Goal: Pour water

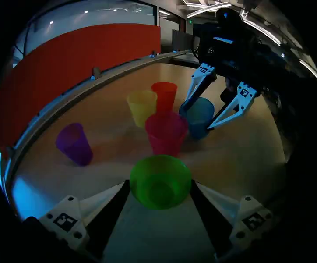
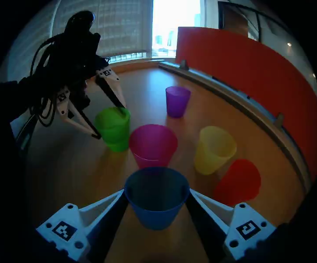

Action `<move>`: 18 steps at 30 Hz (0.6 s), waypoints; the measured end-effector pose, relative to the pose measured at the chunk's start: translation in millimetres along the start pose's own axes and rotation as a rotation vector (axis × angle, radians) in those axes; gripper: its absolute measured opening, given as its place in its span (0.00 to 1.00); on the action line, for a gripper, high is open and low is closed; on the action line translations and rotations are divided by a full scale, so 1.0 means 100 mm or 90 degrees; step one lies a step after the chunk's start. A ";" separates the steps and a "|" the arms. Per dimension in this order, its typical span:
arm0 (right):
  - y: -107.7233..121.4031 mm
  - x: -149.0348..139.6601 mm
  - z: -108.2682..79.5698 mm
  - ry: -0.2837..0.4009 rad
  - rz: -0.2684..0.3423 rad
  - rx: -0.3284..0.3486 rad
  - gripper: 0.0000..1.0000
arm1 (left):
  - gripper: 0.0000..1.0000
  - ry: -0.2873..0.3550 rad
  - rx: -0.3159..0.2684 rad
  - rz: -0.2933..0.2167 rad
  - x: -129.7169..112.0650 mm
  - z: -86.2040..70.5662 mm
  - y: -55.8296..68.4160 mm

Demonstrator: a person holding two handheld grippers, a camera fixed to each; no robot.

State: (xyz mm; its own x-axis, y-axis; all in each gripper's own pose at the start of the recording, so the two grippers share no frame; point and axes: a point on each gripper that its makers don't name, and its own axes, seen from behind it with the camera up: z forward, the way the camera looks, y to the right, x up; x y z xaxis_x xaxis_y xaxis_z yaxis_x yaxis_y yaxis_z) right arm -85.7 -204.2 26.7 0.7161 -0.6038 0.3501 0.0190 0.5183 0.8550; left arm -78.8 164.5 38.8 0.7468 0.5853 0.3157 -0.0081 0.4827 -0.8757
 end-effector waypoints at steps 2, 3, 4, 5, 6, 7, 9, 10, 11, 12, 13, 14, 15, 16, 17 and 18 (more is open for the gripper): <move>0.00 -0.01 0.01 0.001 0.002 0.000 0.91 | 0.98 -0.002 -0.003 0.000 -0.02 0.00 0.01; 0.00 -0.01 0.01 0.002 0.004 0.001 0.90 | 0.98 -0.003 -0.005 0.000 -0.02 0.00 0.02; 0.00 0.00 0.01 0.004 0.005 0.001 0.90 | 0.98 -0.003 -0.006 -0.001 -0.02 -0.01 0.03; 0.00 0.00 0.02 0.006 0.007 0.001 0.91 | 0.98 -0.004 -0.008 -0.001 -0.03 -0.01 0.04; 0.00 0.00 0.01 0.007 0.008 0.001 0.91 | 0.98 -0.005 -0.010 -0.003 -0.04 -0.01 0.05; 0.00 -0.01 0.01 0.008 0.010 0.001 0.91 | 0.98 -0.008 -0.011 -0.006 -0.05 -0.01 0.06; -0.01 -0.02 0.00 0.009 0.013 0.001 0.91 | 0.98 -0.011 -0.014 -0.012 -0.07 -0.01 0.07; -0.01 -0.03 -0.01 0.009 0.014 0.001 0.91 | 0.98 -0.012 -0.014 -0.014 -0.08 -0.02 0.07; -0.01 -0.05 -0.02 0.009 0.016 0.001 0.91 | 0.98 -0.013 -0.015 -0.017 -0.09 -0.02 0.08; 0.00 -0.06 -0.02 0.010 0.018 0.000 0.91 | 0.98 -0.015 -0.015 -0.019 -0.10 -0.02 0.08; 0.00 -0.07 -0.03 0.010 0.021 0.000 0.91 | 0.98 -0.016 -0.015 -0.021 -0.11 -0.03 0.08; 0.00 -0.09 -0.04 0.011 0.025 -0.001 0.91 | 0.98 -0.017 -0.016 -0.023 -0.13 -0.03 0.08; 0.00 -0.10 -0.05 0.011 0.028 -0.001 0.91 | 0.98 -0.019 -0.016 -0.024 -0.14 -0.03 0.09; 0.00 -0.12 -0.06 0.011 0.031 -0.002 0.91 | 0.98 -0.021 -0.016 -0.025 -0.16 -0.03 0.09; 0.00 -0.14 -0.07 0.011 0.034 -0.002 0.91 | 0.98 -0.023 -0.017 -0.027 -0.17 -0.03 0.10; 0.00 -0.15 -0.08 0.011 0.037 -0.003 0.91 | 0.98 -0.025 -0.016 -0.027 -0.18 -0.02 0.10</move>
State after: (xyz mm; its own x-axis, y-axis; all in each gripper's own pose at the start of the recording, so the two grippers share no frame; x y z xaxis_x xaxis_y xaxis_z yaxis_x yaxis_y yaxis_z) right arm -90.7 -190.3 18.0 0.7281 -0.5624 0.3918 -0.0195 0.5544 0.8320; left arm -91.2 157.4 23.2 0.7198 0.5897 0.3663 0.0402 0.4913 -0.8700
